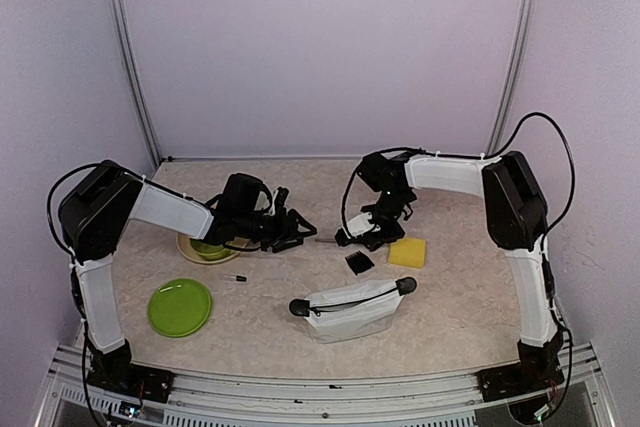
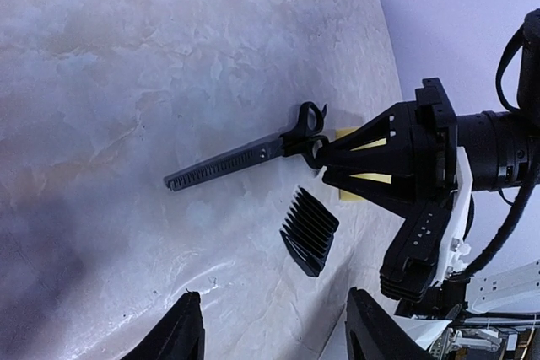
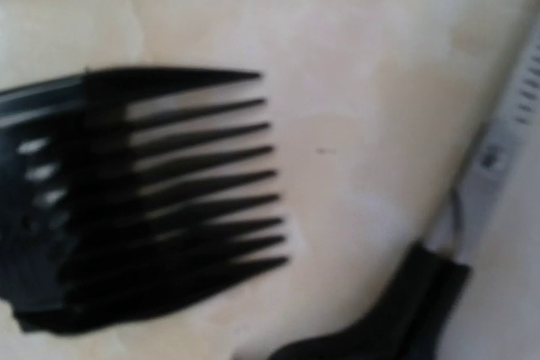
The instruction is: Sort the hair-cutting tools
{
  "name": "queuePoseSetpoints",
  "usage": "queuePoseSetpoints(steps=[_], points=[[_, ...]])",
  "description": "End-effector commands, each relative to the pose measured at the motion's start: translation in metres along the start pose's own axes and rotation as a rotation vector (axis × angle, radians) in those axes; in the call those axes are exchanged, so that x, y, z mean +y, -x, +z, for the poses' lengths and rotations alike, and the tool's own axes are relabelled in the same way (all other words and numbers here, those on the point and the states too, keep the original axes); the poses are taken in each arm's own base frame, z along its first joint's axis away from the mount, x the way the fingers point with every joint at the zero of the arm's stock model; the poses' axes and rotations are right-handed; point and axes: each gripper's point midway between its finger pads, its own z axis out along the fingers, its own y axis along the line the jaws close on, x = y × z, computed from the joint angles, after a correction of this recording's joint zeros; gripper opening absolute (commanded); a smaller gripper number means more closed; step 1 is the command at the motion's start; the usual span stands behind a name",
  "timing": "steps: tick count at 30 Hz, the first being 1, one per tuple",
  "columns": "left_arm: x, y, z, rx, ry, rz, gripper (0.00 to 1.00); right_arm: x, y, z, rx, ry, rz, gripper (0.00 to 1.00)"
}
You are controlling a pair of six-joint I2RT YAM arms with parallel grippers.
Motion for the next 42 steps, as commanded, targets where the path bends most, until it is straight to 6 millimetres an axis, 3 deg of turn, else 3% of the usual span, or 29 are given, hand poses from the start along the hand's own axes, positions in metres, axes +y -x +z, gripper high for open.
queuePoseSetpoints(steps=[1, 9, 13, 16, 19, 25, 37, 42], points=[[-0.001, -0.007, -0.001, 0.019, -0.011, 0.01, 0.56, 0.015, -0.007, 0.012, 0.018, 0.104, 0.034, 0.2], [-0.002, -0.008, 0.0, 0.027, -0.022, 0.01, 0.56, 0.035, -0.028, 0.039, 0.1, 0.202, 0.107, 0.03], [-0.003, -0.01, 0.0, 0.038, -0.027, 0.009, 0.56, 0.046, -0.037, 0.048, 0.139, 0.226, 0.143, 0.17], [-0.004, -0.011, 0.001, 0.043, -0.03, 0.009, 0.56, 0.05, -0.041, 0.05, 0.151, 0.229, 0.146, 0.15], [-0.004, -0.011, 0.003, 0.048, -0.032, 0.008, 0.56, 0.05, -0.04, 0.055, 0.149, 0.231, 0.159, 0.0], [-0.006, -0.009, 0.009, 0.045, -0.039, 0.019, 0.56, 0.027, -0.03, 0.049, 0.07, 0.037, 0.179, 0.0], [0.012, 0.007, 0.026, 0.011, 0.023, 0.002, 0.56, 0.045, -0.028, 0.053, 0.007, -0.081, 0.128, 0.0], [0.023, 0.011, 0.037, 0.003, 0.024, -0.02, 0.54, 0.042, -0.026, 0.052, -0.004, -0.096, 0.12, 0.0]])
